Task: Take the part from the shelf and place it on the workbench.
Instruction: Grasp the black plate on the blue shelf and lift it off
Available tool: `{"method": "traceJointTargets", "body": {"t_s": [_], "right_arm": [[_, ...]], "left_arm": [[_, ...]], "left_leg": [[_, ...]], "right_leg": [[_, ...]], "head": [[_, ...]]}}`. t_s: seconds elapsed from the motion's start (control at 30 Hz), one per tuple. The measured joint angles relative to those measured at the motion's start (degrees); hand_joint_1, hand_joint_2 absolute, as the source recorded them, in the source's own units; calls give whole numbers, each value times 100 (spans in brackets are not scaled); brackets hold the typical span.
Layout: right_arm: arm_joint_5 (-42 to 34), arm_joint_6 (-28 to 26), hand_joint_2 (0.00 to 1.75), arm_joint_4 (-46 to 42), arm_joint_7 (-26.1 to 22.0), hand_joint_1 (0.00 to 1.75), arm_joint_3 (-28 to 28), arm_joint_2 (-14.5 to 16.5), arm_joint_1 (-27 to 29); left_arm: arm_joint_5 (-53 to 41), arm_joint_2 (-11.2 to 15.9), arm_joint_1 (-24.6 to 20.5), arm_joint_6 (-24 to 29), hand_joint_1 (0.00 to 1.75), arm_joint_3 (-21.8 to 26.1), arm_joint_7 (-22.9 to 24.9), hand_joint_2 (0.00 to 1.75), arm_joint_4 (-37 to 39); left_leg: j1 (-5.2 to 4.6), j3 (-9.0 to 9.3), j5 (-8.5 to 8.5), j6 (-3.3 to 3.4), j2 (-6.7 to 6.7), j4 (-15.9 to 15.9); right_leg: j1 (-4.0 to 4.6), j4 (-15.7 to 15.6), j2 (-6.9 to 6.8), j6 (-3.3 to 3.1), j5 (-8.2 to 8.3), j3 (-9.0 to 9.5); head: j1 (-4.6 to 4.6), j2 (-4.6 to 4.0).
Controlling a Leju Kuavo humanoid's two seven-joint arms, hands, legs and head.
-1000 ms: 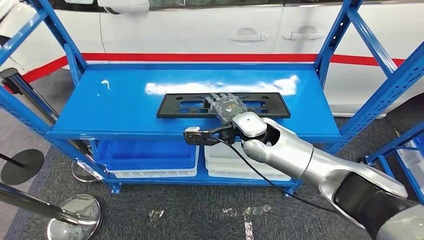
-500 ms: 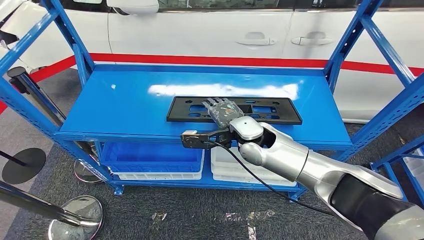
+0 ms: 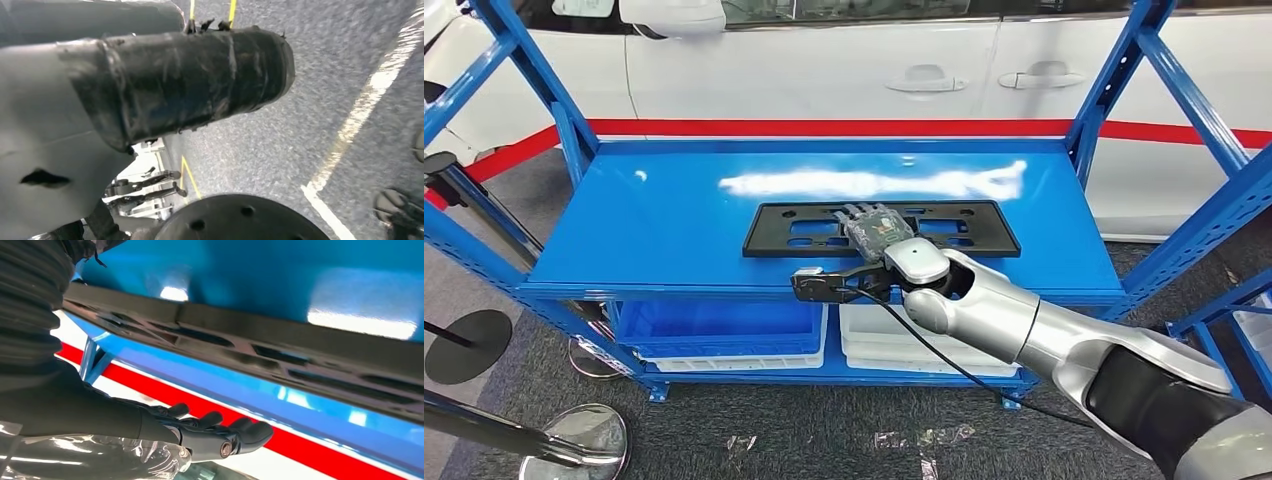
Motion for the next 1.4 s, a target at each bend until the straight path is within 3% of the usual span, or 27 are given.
{"method": "traceJointTargets", "body": {"t_s": [0.07, 0.17, 0.2, 0.27, 0.3, 0.33, 0.37, 0.43, 0.5, 0.57, 0.67, 0.73, 0.8, 0.83, 0.87, 0.93, 1.0, 1.1, 1.17, 1.23, 1.3, 1.33, 1.37, 1.4], "right_arm": [[-12, -23, 175, 22, 0, 0, 31, 0, -1], [-31, -98, 175, 55, -1, 0, 66, -3, 4], [-29, -124, 175, 66, -1, 0, 68, -6, 6], [-6, -154, 175, 108, -1, 0, 72, -15, 44], [20, -155, 175, 136, 1, 0, 73, -24, 82], [52, -148, 175, 168, 2, 0, 73, -36, 122], [97, -128, 175, 195, 3, 0, 71, -48, 152], [207, -62, 175, 234, 6, 0, 47, -73, 183], [337, 37, 175, 264, 7, 0, -19, -93, 220], [465, 147, 175, 285, 10, 0, -116, -119, 307], [590, 261, 175, 291, 12, 0, -273, -151, 440], [617, 292, 175, 293, 13, 0, -358, -158, 486], [638, 311, 175, 297, 16, 0, -417, -170, 527], [646, 317, 175, 299, 17, 0, -443, -174, 548], [652, 320, 175, 299, 17, 0, -467, -176, 567], [656, 321, 175, 300, 17, 0, -498, -177, 603], [655, 316, 175, 302, 17, 0, -518, -178, 629], [649, 313, 175, 311, 17, 0, -555, -184, 659], [639, 307, 175, 314, 15, 0, -575, -186, 678], [623, 289, 175, 317, 10, 0, -594, -188, 690], [583, 260, 175, 332, 8, 0, -611, -196, 710], [557, 248, 175, 342, 9, 0, -620, -199, 732], [532, 239, 175, 351, 9, 4, -632, -202, 754], [512, 233, 175, 356, 9, 43, -644, -203, 770]], "left_arm": [[1, 1, -9, 4, 0, 1, 0, 0, 0], [1, -4, -11, 12, 0, 3, 0, 0, 0], [1, -7, -9, 20, 0, 3, 0, 0, 0], [1, -9, -5, 41, 0, 2, 0, 0, 0], [1, -9, -5, 54, 0, 2, 0, 0, 0], [1, -9, -4, 62, 0, 3, 0, 0, 0], [1, -9, -2, 71, 0, 3, 0, 0, 0], [2, -9, 4, 83, 0, 4, 1, 0, 0], [3, -9, 2, 91, 0, 5, 3, 0, 0], [3, -9, 0, 99, 0, 7, 8, 0, 0], [4, -10, 10, 105, 0, 11, 19, 0, 0], [4, -13, 11, 108, 0, 14, 27, 0, 0], [4, -13, 8, 108, 0, 18, 34, 0, 0], [5, -12, 10, 108, 0, 21, 40, 0, 0], [5, -12, 14, 112, 0, 23, 44, 0, 0], [4, -12, 21, 132, 0, 28, 42, 0, 0], [4, -10, 19, 155, 0, 36, 9, 0, 0], [5, -8, 6, 163, 0, 45, -44, 0, 0], [4, -11, 3, 163, 0, 48, -67, 0, 0], [4, -17, 1, 163, 0, 52, -84, 0, 0], [5, -19, 3, 165, 0, 59, -90, 0, 0], [5, -18, 5, 167, 0, 62, -88, 0, 0], [5, -17, 7, 169, 0, 64, -83, 0, 0], [5, -17, 8, 172, 0, 66, -78, 0, 0]], "left_leg": [[-36, 78, -36, 51, -3, -146], [6, 210, -14, 138, 7, -305], [21, 258, -10, 169, 15, -349], [13, 298, -40, 219, 21, -360], [11, 306, -60, 235, 15, -351], [8, 317, -84, 241, 7, -337], [8, 331, -113, 238, -1, -314], [9, 358, -197, 202, -9, -235], [-13, 345, -288, 143, -13, -126], [-31, 335, -333, 96, -13, -89], [-19, 316, -446, 22, 0, 28], [5, 65, -704, -52, 8, 554], [36, -329, -936, -106, 10, 1260], [47, -455, -937, -117, 10, 1443], [52, -474, -825, -116, 10, 1406], [54, -229, -384, -78, 10, 764], [24, 78, -118, -23, 3, 93], [-15, 175, -112, 45, -7, -146], [12, 231, -78, 108, 3, -233], [35, 293, -44, 173, 12, -320], [19, 299, -53, 216, 9, -316], [13, 298, -65, 231, 5, -301], [7, 298, -80, 238, -1, -283], [5, 299, -98, 236, -7, -258]], "right_leg": [[5, -43, 0, 62, -3, 16], [24, 65, -14, 142, -104, -7], [33, 297, -18, 152, -220, -116], [33, 1025, -17, 157, -504, -502], [32, 1330, -17, 165, -583, -692], [29, 1463, -18, 173, -561, -805], [24, 1376, -19, 179, -433, -807], [14, 714, -31, 175, -24, -549], [23, 170, -39, 146, 167, -293], [48, 78, -29, 96, 138, -233], [10, 39, -15, 8, 129, -180], [-13, 12, -14, -36, 115, -130], [-15, 10, -10, -55, 91, -102], [-15, 11, -2, -58, 76, -83], [-15, 11, 8, -54, 60, -56], [-15, 8, 28, -38, 22, 10], [0, -3, 33, 2, -9, 50], [13, -56, 31, 86, -3, 65], [24, -43, 26, 145, -44, 63], [38, 361, 8, 170, -276, -110], [41, 1110, -4, 162, -579, -475], [41, 1371, -4, 160, -630, -626], [40, 1441, -5, 156, -579, -693], [38, 1289, -6, 150, -428, -652]], "head": [[1, 0], [13, 0], [21, 0], [30, 0], [34, 0], [37, 0], [39, 0], [42, 0], [37, 0], [36, 0], [22, 0], [-2, 0], [-11, 0], [-14, 0], [-13, 0], [-14, 0], [-12, 0], [-6, 0], [-3, 0], [11, 0], [19, 0], [19, 0], [17, 0], [17, 0]]}}
